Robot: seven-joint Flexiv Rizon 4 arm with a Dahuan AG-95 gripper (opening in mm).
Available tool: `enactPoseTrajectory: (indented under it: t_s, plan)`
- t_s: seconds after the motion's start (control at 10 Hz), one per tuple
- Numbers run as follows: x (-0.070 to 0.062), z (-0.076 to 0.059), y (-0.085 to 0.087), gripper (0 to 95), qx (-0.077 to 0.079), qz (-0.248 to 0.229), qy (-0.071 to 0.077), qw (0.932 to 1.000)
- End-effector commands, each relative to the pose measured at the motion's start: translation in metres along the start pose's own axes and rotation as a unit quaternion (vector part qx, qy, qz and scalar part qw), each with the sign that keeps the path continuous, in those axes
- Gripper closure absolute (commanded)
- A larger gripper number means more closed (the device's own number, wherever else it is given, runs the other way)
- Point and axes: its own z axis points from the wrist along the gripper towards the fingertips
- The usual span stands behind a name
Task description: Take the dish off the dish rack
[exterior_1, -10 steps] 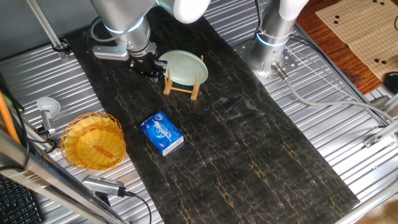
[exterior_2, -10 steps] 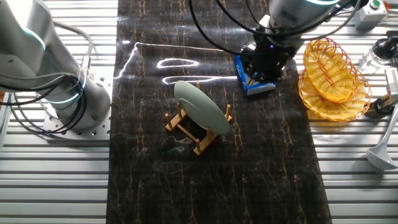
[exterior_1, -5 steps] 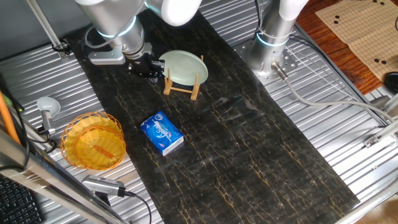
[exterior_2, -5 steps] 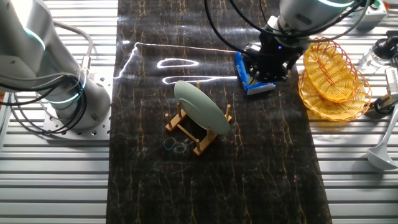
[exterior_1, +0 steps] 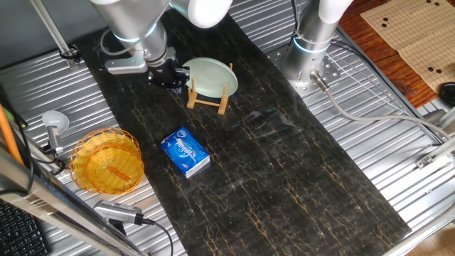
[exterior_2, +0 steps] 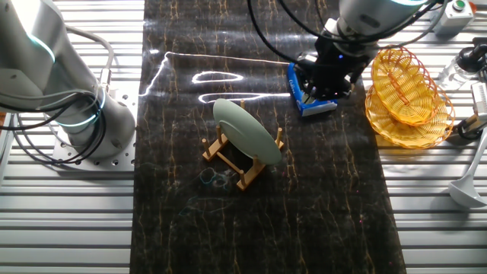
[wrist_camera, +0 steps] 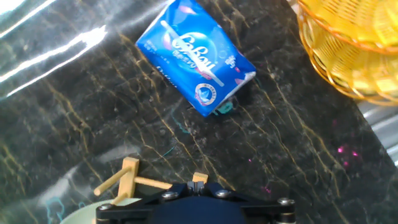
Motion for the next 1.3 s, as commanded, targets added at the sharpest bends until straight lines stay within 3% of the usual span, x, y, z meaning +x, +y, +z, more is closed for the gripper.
enactPoseTrajectory:
  t_s: [0.1,0.4,0.9,1.3]
  plan:
    - [0.0017,-0.0012,0.0008,95.0,0.001,-0.001,0.002,1.0]
    - [0.0018,-0.001,0.0009,95.0,0.004,-0.034,0.008,0.9994]
    - [0.0072,-0.002,0.0012,95.0,-0.004,-0.08,0.005,0.9968]
    - [0.0061,-0.0057,-0.0004,95.0,-0.002,-0.128,0.008,0.9917]
